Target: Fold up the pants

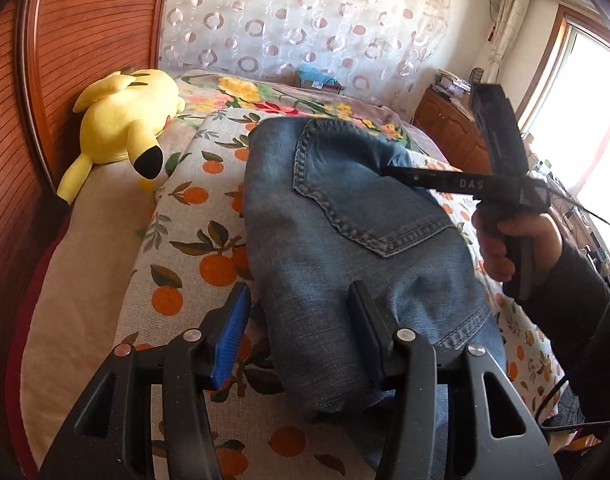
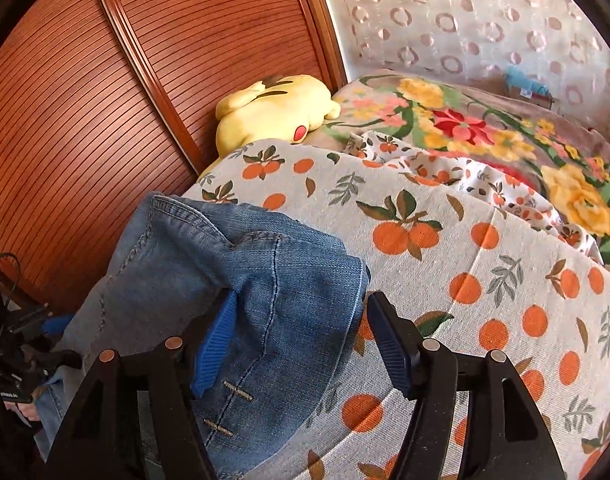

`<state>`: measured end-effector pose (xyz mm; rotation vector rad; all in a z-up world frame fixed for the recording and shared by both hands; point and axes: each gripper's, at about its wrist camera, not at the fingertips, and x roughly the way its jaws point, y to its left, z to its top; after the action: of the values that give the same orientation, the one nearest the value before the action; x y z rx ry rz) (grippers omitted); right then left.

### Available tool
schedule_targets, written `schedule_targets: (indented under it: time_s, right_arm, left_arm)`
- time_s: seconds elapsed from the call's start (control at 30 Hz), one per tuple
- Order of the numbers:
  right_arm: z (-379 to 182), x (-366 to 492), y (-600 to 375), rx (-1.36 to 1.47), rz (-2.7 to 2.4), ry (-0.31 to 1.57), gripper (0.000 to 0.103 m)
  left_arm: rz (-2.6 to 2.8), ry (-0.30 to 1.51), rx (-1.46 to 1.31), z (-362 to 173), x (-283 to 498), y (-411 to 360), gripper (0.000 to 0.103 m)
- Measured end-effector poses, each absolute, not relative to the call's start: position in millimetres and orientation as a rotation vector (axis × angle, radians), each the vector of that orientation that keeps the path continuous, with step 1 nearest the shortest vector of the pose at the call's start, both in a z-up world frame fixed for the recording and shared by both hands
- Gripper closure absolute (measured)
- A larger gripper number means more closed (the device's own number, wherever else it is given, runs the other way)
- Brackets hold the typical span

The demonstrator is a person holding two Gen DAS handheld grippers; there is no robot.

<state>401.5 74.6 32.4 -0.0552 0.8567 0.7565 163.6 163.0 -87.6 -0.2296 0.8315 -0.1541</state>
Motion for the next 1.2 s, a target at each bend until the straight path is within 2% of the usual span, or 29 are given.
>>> schedule_targets:
  time_s: [0.2,0.23,0.3,0.5,0.7,0.77,0.83,0.9,0.97,1.13,1.2]
  right_arm:
    - [34,399,75,-0.07,0.75,0.847,0.035]
    - [33,398,75,-0.07,0.751,0.847,0.035]
    - [33,398,75,-0.07,0.751,0.848,0.035]
    - [32,398,75,-0.064,0.758,0.849,0.035]
    - [29,403,77,-0.061,0.775,0.858,0.035]
    - [28,405,78,-0.052,0.786,0.862,0.038]
    - [27,406,79,-0.038,0.802,0.866,0.044]
    - [28,405,82,-0.043,0.81,0.861,0.051]
    - [30,404,84,-0.056,0.812,0.859,0.061]
    - [45,392,85,-0.046,0.833,0.805,0.079]
    - [55,384,82,-0.007,0.872,0.766,0.084]
  left_arm:
    - [-0.152,0.814,-0.246,-77,159,163,0.049]
    - [-0.149,0.812,-0.247,-77,159,163,0.046]
    - [-0.142,0.808,-0.255,-79,160,165,0.023]
    - [-0.142,0.906,-0.305,-107,170,163,0.023]
    - [-0.172,0.925,-0.302,-117,177,160,0.023]
    - [-0.184,0.922,-0.277,-118,179,157,0.023]
    - [-0.195,0.919,-0.271,-118,181,156,0.026]
    - [-0.233,0.919,-0.289,-118,181,155,0.041]
    - [-0.251,0.914,-0.306,-118,180,155,0.043]
    - [-0.3,0.886,-0.35,-117,176,157,0.068]
    - [-0.315,0.874,-0.354,-114,172,158,0.075]
